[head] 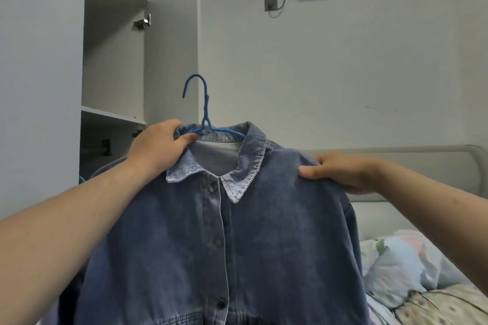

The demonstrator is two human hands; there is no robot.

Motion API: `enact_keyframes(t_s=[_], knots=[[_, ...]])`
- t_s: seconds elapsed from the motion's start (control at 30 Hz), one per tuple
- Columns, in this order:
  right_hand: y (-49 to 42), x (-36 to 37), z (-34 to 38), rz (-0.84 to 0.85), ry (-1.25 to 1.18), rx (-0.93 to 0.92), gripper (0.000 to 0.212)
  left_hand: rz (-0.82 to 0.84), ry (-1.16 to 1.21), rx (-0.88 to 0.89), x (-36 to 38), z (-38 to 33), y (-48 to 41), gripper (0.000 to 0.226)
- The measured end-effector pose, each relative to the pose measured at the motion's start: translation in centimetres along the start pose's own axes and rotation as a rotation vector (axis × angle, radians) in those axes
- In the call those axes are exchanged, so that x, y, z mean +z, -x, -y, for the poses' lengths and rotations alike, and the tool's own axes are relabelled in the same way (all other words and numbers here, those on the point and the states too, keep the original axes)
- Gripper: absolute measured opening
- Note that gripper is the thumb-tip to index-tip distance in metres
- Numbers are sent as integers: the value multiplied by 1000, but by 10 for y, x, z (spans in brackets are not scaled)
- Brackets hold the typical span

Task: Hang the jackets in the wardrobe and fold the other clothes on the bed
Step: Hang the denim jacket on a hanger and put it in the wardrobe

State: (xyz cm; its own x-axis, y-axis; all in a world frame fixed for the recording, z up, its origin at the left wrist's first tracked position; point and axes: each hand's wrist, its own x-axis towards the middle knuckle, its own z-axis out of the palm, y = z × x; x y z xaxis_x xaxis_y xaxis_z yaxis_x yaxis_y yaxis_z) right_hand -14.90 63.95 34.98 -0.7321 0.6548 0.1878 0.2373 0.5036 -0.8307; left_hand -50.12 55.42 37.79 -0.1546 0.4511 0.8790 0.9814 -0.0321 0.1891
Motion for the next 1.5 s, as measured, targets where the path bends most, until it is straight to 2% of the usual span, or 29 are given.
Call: enact_keyframes(t_s=[0.03,0.1,0.17,0.2,0.27,0.3,0.33,0.47,0.6,0.67,0.73,0.77,0.87,0.9,0.93,1.0,1.03,1.1,1.2,1.27,1.4,1.5], knots=[[-1,1,-6,49,-138,32,53,2,-2,-9,1,3,-2,40],[-3,1,-18,126,-297,85,61,7,-28,-22,4,9,-4,42],[-5,2,-23,131,-215,116,60,9,-59,-34,5,16,-3,43],[-7,3,-25,62,-26,112,56,8,-66,-41,6,18,-2,43],[-16,6,-27,-181,592,117,41,4,-57,-68,8,22,1,40],[-23,7,-28,-310,820,112,39,10,-45,-81,8,23,3,38],[-27,8,-29,-402,884,111,39,17,-32,-89,9,23,4,36],[-34,14,-28,-451,648,74,42,26,7,-98,11,22,10,37],[-46,31,-9,-595,627,-165,31,47,1,-34,18,9,16,36],[-55,44,3,-554,632,-277,24,38,-16,-2,21,1,18,35],[-59,52,11,-458,615,-299,10,20,-22,3,19,-2,18,37],[-59,53,15,-411,543,-289,15,17,-26,-4,16,-2,18,38],[-48,46,30,-281,202,-230,59,33,-8,-39,4,3,23,41],[-45,47,34,-254,181,-228,62,43,16,-45,1,3,25,41],[-43,50,37,-249,244,-242,54,59,46,-45,-3,2,28,42],[-45,61,38,-319,520,-280,24,104,100,-28,-14,-3,35,47],[-47,66,37,-364,600,-307,20,128,115,-17,-21,-5,39,48],[-45,72,36,-419,586,-341,25,170,147,20,-38,-9,48,46],[-35,71,43,-466,535,-370,33,236,224,76,-63,-10,60,22],[-27,74,48,-480,500,-402,36,270,170,62,-77,-8,64,8],[-12,91,51,-491,469,-462,18,407,69,-19,-97,-3,77,34],[-3,103,55,-475,468,-499,15,379,70,-51,-102,-2,88,40]])
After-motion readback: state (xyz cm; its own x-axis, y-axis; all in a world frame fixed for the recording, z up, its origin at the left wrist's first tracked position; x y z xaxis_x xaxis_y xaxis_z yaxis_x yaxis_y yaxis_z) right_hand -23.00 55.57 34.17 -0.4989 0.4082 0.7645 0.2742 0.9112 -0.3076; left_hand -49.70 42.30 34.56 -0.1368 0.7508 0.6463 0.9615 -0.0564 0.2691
